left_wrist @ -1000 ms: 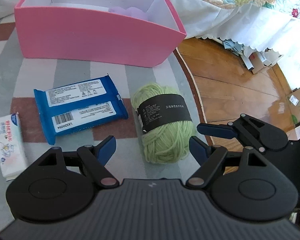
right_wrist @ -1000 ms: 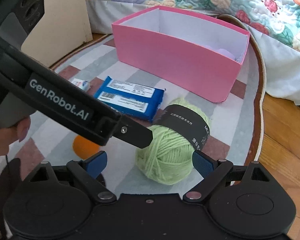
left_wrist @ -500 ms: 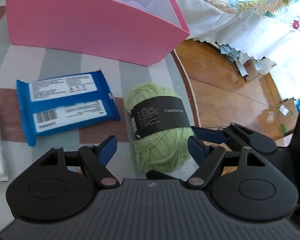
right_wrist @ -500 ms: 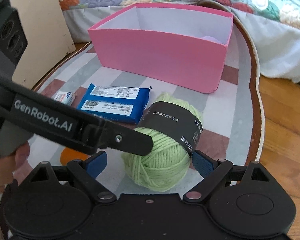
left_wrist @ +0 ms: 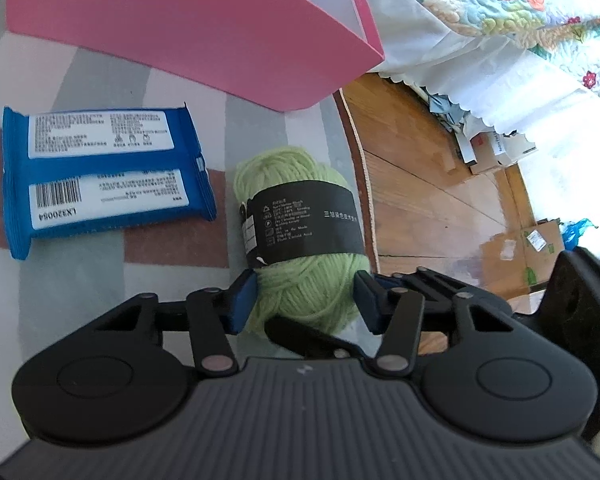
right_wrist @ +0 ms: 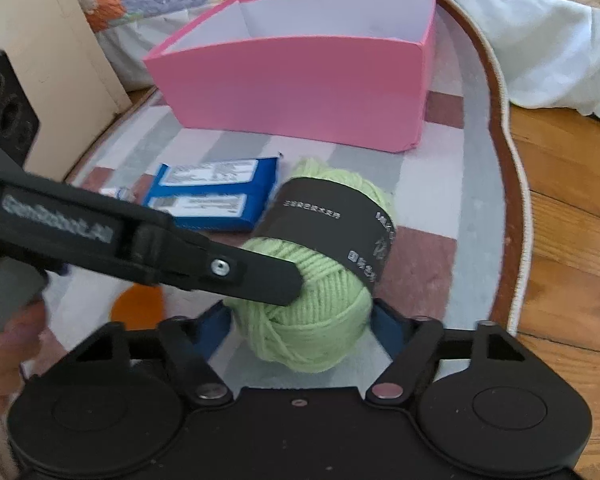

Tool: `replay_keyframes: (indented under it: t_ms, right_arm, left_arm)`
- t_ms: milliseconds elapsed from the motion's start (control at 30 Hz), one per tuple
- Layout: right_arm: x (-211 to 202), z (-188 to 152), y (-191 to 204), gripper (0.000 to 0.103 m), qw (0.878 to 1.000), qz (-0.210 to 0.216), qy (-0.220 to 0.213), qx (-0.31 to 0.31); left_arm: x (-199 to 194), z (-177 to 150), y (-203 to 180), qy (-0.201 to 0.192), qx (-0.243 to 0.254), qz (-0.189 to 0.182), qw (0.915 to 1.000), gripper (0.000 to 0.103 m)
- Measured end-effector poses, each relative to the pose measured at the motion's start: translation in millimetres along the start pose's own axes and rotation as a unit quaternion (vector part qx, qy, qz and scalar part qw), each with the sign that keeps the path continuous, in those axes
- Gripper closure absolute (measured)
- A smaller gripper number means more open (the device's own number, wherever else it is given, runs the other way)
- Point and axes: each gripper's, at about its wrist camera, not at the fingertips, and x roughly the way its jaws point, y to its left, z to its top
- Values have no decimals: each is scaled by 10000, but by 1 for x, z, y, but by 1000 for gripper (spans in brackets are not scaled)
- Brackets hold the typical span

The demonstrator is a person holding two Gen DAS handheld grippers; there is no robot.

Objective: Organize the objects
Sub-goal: 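Close the left tool on the green yarn ball, then lift the yarn ball with the left tool and carry it over the pink box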

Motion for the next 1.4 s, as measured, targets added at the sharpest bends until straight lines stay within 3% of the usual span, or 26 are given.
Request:
replay_keyframes:
  t_ms: [133,367,567,700,1200,1400]
  right_arm:
    - [-3,-1,0,37,9999,-20,-58,-106]
    - [-2,0,7,41,9994,-135,-98,-295]
    - [-6,1,14,46,9983,-221,-145,-525]
    - [-11,-1,21,49,9973,-324,-315,-580]
    - [-29,0,42,53,9902,-367,-716,-1144]
    - [-41,-1,57,54,9837,-359,-923,-1504]
  left_arm:
    - [0,-1,1,5,-25,19,10000,53]
    - [2,-1,2,46,-6,95,9999,52]
    - [-2,-4,-3,231,61,195,9995,60]
    - [-8,-8,-9,145,233,251,9993,64]
    - [-35,-13,-30,-166,811,453,9955,65]
    - [-57,-19,-53,-221,1504,809,9851,65]
